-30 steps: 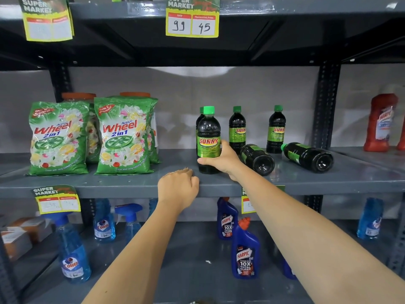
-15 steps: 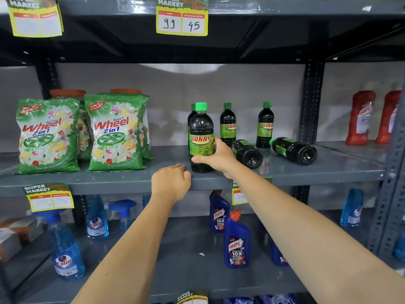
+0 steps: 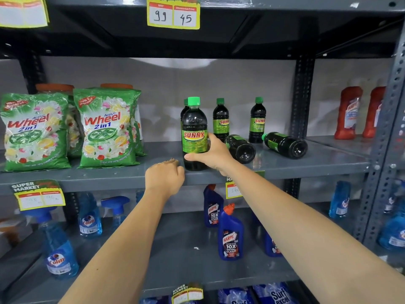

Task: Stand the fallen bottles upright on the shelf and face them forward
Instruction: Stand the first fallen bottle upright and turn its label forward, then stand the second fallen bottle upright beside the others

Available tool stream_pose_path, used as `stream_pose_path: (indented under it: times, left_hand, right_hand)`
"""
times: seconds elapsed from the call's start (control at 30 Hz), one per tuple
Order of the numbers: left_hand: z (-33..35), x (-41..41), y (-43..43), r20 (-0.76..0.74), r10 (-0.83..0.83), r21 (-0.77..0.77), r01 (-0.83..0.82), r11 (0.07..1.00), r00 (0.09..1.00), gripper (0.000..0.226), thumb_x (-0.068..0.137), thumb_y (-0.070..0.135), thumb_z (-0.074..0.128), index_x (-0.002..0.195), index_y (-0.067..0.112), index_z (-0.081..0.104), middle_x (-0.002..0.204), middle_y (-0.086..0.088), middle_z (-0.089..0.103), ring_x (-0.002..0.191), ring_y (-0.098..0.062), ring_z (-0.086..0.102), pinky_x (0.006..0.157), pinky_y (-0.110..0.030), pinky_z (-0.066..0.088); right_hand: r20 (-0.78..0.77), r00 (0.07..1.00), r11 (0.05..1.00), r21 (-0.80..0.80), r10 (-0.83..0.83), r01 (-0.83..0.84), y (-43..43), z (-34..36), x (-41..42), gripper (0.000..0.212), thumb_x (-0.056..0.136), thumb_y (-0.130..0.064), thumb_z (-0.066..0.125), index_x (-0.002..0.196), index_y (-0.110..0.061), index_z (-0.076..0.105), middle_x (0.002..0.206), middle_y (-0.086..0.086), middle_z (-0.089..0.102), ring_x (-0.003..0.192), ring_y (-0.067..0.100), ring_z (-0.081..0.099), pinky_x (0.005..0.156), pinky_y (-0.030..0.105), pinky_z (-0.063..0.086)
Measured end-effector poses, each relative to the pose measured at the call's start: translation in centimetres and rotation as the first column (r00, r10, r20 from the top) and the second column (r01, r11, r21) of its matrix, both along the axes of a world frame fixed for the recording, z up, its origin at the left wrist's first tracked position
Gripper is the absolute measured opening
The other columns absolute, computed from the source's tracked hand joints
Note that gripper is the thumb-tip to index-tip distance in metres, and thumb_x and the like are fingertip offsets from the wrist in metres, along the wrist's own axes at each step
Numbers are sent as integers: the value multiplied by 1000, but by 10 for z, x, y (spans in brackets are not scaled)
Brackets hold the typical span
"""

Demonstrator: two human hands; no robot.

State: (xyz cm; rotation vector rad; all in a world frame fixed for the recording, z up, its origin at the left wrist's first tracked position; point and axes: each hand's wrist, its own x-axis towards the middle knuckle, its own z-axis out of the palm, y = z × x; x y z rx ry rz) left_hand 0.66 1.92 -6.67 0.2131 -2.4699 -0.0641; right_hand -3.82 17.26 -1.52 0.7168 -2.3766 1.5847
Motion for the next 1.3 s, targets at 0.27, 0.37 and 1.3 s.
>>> stream_pose_path:
  times: [0.27, 0.37, 1.3]
  left_hand:
    - [-2, 2, -2, -5, -20, 21, 20, 1000, 1000, 48, 86, 32, 24, 108, 15, 63, 117, -5, 67, 100, -29, 62, 71, -34, 44]
    - [-1, 3, -2, -22, -4, 35, 5, 999, 1000, 53, 83, 34, 22, 108, 15, 64, 115, -3, 68, 99, -27, 62, 73, -34, 46]
    - [7, 11, 13, 22, 106, 35, -107, 994, 994, 58, 83, 39, 21, 129, 36, 56, 130, 2, 62, 110, -27, 60, 73, -32, 42]
  right_hand:
    - [-66, 987, 934, -337, -149, 118, 39, 31, -10, 109, 70, -64, 72, 153, -33, 8, 160, 1, 21, 143, 22, 28, 111, 47, 32]
    - [-75, 912, 883, -291, -404, 367, 73, 46, -46, 77, 85, -39, 64, 149, -18, 26, 146, 7, 41, 128, 25, 46, 98, 40, 43]
    - [74, 926, 922, 147, -370, 357, 81, 40, -107, 57, 63, -59, 76, 90, -13, 59, 89, 4, 66, 82, 25, 65, 76, 38, 56]
